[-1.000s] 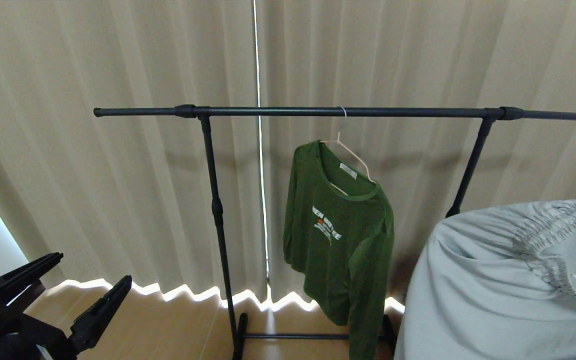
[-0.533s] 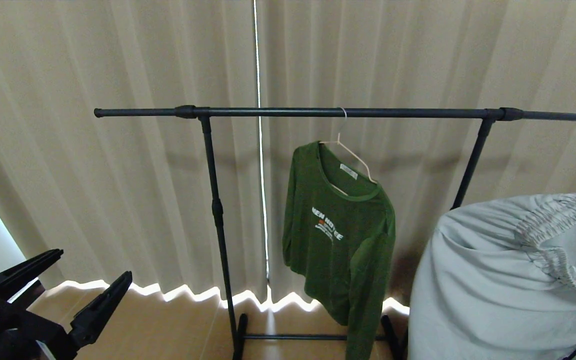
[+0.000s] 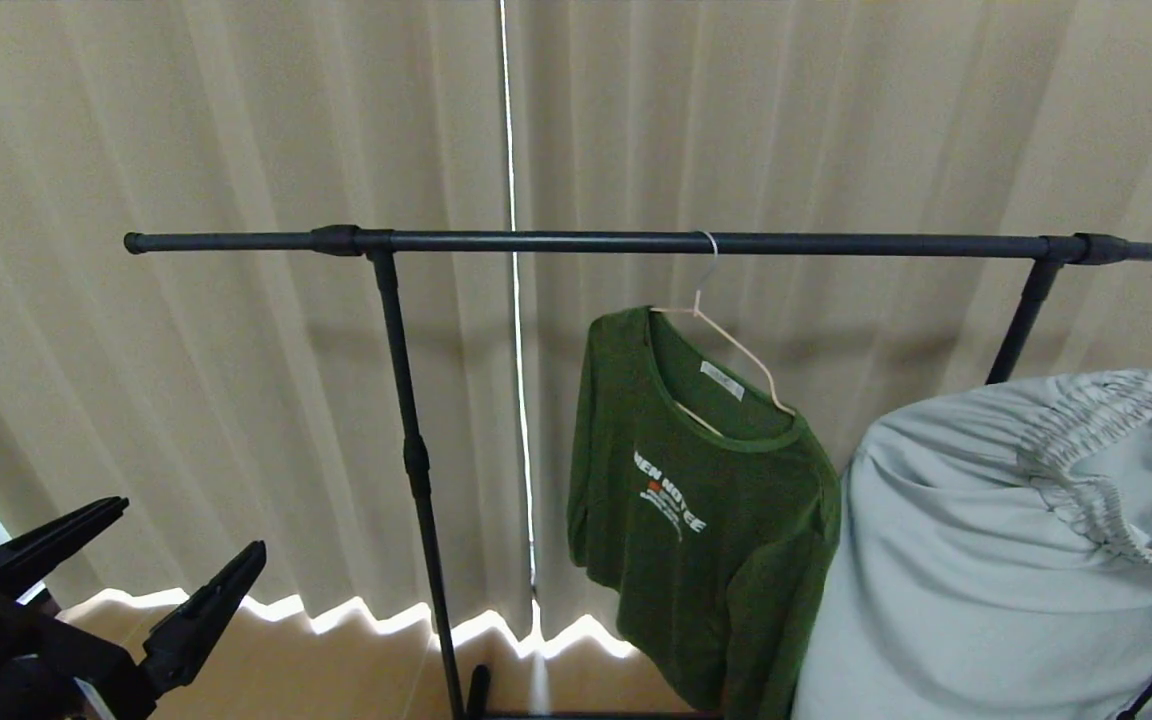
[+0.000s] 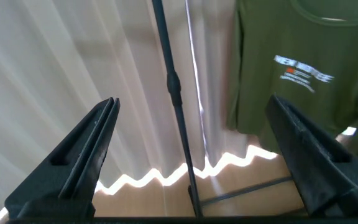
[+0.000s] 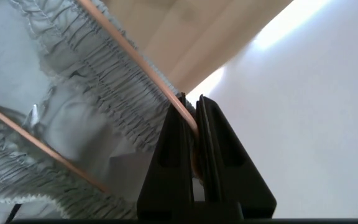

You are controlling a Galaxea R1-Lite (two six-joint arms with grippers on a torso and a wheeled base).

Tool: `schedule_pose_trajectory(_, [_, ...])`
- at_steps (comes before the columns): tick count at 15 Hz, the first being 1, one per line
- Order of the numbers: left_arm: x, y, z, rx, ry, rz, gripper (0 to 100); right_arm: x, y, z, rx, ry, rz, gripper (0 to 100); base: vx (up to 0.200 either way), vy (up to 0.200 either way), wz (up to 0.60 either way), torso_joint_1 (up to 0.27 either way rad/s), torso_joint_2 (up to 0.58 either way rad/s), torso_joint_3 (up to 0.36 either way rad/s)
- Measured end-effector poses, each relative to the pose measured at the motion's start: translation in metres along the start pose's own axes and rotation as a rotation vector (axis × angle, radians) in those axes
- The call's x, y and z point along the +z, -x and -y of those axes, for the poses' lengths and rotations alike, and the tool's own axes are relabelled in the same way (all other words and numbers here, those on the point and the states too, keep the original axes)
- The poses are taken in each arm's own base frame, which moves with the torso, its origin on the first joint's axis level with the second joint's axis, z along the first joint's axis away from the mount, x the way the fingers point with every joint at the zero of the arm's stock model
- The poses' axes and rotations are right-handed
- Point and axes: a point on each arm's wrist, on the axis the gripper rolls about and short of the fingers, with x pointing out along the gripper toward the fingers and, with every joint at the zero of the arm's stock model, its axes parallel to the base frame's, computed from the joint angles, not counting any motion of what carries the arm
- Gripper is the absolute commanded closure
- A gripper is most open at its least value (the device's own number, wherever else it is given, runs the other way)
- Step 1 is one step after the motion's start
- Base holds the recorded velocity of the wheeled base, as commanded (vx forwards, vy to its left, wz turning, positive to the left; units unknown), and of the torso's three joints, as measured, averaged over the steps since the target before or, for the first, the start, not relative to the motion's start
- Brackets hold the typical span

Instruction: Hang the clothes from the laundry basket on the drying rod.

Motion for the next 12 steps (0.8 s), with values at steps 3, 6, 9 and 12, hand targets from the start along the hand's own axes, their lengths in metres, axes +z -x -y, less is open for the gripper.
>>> schedule_pose_trajectory(3, [0.0,0.0,0.0,0.0,0.0,-0.001,0,0.007,-0.009,0.0,0.016,0.001,-0.007,100,0.2,0.0,0.0,0.002,0.0,0.001])
schedule_pose_trajectory(6, [0.0,0.0,0.0,0.0,-0.001,-0.001,0,0.018,-0.025,-0.003,0.062,-0.015,-0.011,100,0.2,0.0,0.0,0.001,0.0,-0.002])
schedule_pose_trajectory(9, [0.0,0.0,0.0,0.003,-0.001,0.0,0,0.029,-0.041,-0.01,0.08,-0.026,-0.031,100,0.067,0.0,0.0,0.001,0.0,0.001])
schedule_pose_trajectory(12, [-0.001,0.001,0.0,0.001,-0.004,-0.002,0,0.039,-0.057,-0.02,0.093,-0.028,-0.053,100,0.0,0.0,0.0,0.0,0.0,0.0])
